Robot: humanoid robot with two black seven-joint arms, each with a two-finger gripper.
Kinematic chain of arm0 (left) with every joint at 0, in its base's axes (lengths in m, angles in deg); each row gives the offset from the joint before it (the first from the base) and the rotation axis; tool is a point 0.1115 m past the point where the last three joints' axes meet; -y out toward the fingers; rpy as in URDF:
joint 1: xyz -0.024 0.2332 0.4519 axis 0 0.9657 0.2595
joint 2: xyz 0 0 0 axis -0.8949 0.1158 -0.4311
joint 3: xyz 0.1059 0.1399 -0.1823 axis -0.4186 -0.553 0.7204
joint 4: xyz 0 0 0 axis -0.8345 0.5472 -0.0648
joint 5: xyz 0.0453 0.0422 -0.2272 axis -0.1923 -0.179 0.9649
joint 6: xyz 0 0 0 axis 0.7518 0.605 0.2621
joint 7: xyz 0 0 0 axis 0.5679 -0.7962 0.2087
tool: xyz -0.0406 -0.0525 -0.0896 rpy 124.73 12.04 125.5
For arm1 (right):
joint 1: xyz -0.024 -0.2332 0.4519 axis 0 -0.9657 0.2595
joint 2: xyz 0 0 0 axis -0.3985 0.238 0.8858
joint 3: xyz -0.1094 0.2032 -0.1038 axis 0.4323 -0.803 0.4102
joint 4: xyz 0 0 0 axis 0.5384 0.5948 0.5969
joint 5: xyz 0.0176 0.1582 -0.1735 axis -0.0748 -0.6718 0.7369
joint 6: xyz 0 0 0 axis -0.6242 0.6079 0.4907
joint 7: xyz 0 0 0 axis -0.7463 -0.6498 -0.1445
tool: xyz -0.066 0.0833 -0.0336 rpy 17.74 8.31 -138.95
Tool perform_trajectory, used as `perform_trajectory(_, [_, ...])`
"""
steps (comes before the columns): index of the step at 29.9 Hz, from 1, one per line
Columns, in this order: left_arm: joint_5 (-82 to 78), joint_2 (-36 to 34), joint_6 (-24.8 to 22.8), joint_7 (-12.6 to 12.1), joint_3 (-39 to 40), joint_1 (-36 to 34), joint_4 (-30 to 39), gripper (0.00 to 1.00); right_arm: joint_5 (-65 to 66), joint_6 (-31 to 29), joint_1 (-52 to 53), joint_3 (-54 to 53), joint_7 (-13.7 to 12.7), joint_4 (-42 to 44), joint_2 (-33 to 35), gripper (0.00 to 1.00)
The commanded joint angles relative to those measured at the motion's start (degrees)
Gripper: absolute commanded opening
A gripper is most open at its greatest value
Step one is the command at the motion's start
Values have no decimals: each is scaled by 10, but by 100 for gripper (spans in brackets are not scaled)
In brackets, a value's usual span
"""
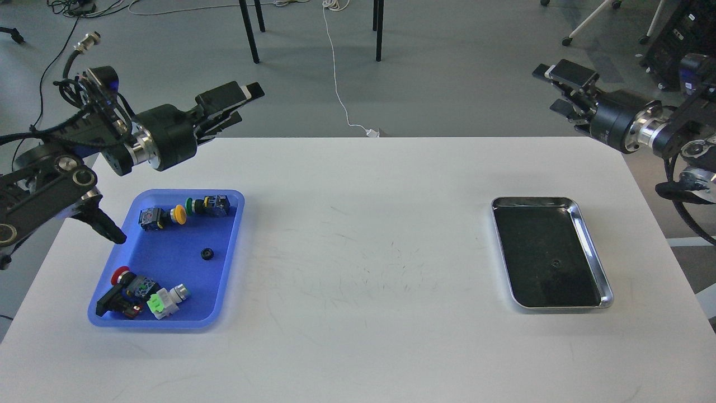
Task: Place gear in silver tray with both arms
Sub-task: 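Lower the left hand into the blue tray toward another black gear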
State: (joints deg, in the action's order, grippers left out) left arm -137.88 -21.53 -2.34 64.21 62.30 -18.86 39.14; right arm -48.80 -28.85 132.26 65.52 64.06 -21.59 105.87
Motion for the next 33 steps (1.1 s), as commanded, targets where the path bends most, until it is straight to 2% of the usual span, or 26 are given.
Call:
perform_trajectory(1, [-117, -23, 4, 40, -20, 19, 1, 98, -45, -17, -72, -75, 6, -4, 3, 97])
perform_trajectory(3, [-171, -42, 5, 67, -33, 36, 0, 97, -53, -38, -111, -104, 8, -2, 4, 97])
perform_trajectory(4, [-195, -47, 8, 71, -38, 41, -1, 97, -59, -45, -127, -118, 9, -2, 4, 97])
perform_trajectory(11, [-366, -55, 94, 72, -97, 82, -8, 92, -101, -72, -216, -201, 24, -5, 11, 97])
perform_trajectory(15, [-444, -51, 139, 72, -145, 82, -36, 74, -101, -73, -229, -227, 26, -18, 12, 97])
perform_trajectory(21, [-447, -50, 143, 70, -159, 82, -66, 56, -101, -73, -229, -243, 26, -38, 19, 97])
perform_trajectory(25, [-450, -49, 153, 71, -164, 82, -99, 55, -101, -73, -229, -245, 26, -44, 20, 97])
perform_trajectory(33, [-450, -53, 158, 79, -170, 82, -79, 55, -101, -69, -229, -246, 26, -44, 21, 97])
